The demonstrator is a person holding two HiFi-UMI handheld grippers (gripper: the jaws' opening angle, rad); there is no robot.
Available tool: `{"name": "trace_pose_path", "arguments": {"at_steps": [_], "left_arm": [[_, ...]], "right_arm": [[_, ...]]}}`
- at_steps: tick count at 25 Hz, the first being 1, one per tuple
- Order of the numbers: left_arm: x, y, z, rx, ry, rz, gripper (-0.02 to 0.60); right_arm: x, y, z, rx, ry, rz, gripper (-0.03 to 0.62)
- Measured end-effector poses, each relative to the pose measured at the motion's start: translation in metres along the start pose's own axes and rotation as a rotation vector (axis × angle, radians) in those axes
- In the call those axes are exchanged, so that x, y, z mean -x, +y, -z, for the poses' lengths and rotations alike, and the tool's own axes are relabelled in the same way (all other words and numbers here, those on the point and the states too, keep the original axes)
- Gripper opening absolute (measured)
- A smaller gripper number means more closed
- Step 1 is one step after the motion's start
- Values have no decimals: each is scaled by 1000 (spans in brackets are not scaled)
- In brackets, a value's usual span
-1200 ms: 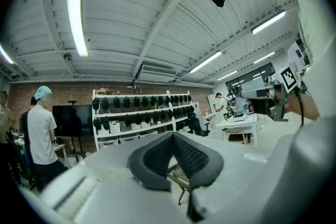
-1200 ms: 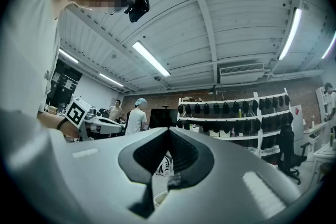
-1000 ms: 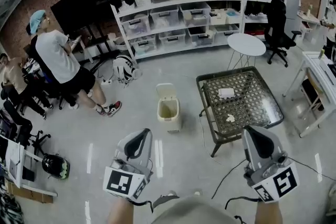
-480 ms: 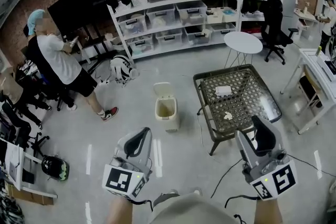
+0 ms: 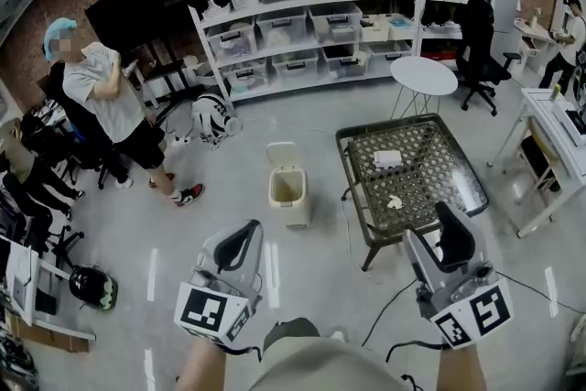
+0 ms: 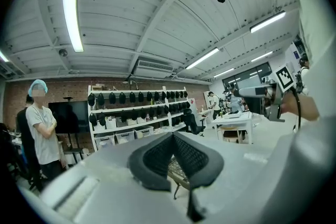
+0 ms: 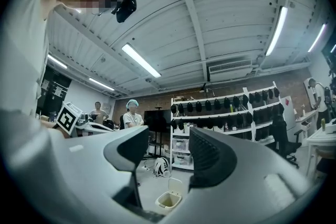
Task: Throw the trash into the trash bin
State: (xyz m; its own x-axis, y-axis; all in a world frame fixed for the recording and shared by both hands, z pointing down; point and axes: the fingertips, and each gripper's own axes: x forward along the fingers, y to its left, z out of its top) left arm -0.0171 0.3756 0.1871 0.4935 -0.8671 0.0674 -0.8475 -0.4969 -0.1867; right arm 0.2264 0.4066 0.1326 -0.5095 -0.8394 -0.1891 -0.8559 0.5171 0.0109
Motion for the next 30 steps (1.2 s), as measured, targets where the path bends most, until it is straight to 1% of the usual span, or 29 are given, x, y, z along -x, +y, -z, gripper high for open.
{"name": "trace_pose_path", "arguments": {"at_steps": [4, 10, 16, 23, 30], "left_arm": [[2, 2, 6, 7, 20, -8, 3], [-13, 12, 16, 12, 24, 2, 3], [-32, 34, 29, 18, 19, -3, 3], [-69, 79, 37, 38, 15, 4, 3], [-127, 139, 52, 55, 20, 31, 3]], "right_arm": [[-5, 1, 5, -41, 0, -22, 247], [-27, 0, 15, -38, 11, -35, 247], [-54, -1, 33, -27, 32, -45, 247], [-112, -6, 47, -16, 55, -45, 250], [-196, -13, 69, 9, 92, -55, 252]]}}
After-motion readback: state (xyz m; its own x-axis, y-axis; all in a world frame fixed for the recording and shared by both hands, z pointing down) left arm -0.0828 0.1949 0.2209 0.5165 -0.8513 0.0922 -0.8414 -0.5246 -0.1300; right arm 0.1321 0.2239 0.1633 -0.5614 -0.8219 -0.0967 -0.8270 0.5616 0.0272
